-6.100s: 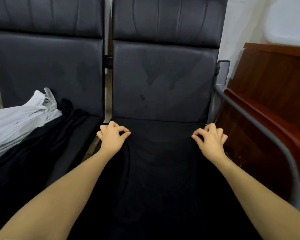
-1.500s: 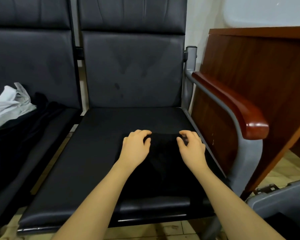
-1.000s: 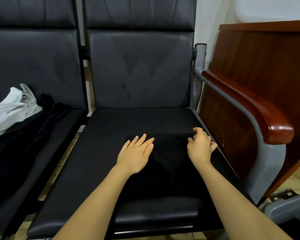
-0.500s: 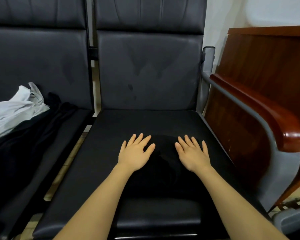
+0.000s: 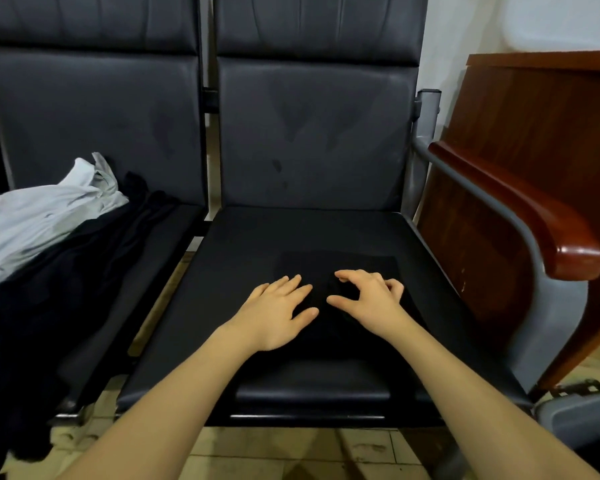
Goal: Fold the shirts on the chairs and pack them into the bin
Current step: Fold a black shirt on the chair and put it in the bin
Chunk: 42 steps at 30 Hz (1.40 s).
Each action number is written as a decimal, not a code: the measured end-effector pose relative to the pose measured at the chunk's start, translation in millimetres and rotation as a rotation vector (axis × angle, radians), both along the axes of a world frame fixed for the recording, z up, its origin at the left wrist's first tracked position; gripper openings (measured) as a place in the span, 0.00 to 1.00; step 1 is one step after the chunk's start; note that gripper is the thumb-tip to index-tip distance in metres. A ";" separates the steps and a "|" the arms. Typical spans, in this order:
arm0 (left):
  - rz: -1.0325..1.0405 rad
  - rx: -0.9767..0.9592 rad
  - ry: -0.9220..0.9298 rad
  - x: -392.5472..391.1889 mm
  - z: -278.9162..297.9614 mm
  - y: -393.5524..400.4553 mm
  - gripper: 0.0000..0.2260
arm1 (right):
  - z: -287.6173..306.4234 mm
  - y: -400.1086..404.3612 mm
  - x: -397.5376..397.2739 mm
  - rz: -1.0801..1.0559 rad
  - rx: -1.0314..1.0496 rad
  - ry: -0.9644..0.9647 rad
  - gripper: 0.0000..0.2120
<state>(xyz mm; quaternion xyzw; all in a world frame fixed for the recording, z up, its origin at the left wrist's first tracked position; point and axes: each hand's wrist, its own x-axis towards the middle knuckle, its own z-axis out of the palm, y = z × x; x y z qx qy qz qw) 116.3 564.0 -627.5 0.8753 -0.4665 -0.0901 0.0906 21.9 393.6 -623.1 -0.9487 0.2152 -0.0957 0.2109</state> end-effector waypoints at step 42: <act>0.048 0.126 0.002 -39.2 8.2 3.5 0.27 | 2.1 -11.1 -83.9 0.046 -0.193 0.307 0.28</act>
